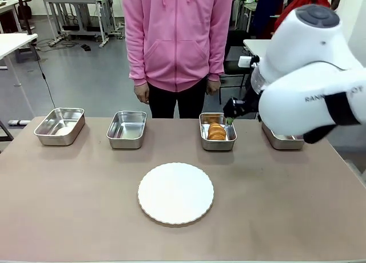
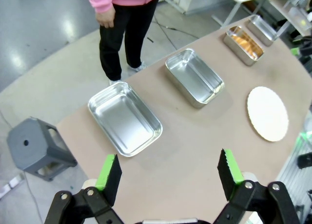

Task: Place the bread in the container.
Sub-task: Place the Butter Roll into the Airtight Container indicated by the human.

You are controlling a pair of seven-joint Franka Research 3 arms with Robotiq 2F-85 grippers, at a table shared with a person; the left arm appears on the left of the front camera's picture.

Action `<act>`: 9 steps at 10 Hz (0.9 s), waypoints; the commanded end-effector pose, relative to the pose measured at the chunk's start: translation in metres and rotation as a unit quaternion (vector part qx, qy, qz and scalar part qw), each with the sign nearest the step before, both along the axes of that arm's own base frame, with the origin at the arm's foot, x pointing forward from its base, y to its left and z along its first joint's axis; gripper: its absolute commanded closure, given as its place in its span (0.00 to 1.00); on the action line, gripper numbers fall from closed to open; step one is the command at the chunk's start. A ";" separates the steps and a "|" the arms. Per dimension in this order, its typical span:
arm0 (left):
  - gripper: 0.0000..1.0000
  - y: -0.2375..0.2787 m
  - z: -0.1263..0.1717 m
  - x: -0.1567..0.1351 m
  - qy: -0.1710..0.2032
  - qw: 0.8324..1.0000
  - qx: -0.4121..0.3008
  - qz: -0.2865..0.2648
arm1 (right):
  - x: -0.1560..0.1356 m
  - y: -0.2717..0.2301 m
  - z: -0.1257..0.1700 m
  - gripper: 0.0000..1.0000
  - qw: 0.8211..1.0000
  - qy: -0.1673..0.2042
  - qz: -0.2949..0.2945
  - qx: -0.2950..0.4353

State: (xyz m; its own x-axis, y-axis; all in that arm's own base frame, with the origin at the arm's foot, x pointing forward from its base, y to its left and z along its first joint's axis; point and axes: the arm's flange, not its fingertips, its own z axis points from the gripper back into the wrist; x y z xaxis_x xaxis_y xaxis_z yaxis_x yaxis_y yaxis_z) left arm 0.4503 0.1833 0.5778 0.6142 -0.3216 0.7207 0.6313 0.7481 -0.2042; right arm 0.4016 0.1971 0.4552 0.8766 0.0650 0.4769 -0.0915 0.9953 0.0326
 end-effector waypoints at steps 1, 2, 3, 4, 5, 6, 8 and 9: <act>0.00 0.000 0.000 0.000 -0.002 1.000 0.001 -0.001 | -0.021 -0.016 -0.002 0.00 0.999 0.004 0.037 0.010; 0.00 0.000 0.000 0.000 -0.002 1.000 0.001 -0.001 | -0.027 -0.019 -0.008 0.00 0.999 0.007 0.040 0.015; 0.00 0.000 0.000 0.000 -0.002 1.000 0.001 -0.001 | -0.032 -0.022 -0.015 0.00 0.999 0.014 0.042 0.030; 0.00 0.000 0.000 0.000 -0.002 1.000 0.001 -0.001 | -0.024 -0.011 -0.007 0.00 1.000 0.006 0.021 0.000; 0.00 0.000 0.000 0.000 -0.002 1.000 0.001 -0.001 | -0.024 -0.011 -0.007 0.00 1.000 0.006 0.021 0.000; 0.00 0.000 0.000 0.000 -0.002 1.000 0.001 -0.001 | -0.024 -0.011 -0.007 0.00 1.000 0.006 0.021 0.000; 0.00 0.000 0.000 0.000 -0.002 1.000 0.001 -0.001 | -0.024 -0.011 -0.007 0.00 1.000 0.006 0.021 0.000; 0.00 0.000 0.000 0.000 -0.002 1.000 0.001 -0.001 | -0.024 -0.011 -0.007 0.00 1.000 0.006 0.021 0.000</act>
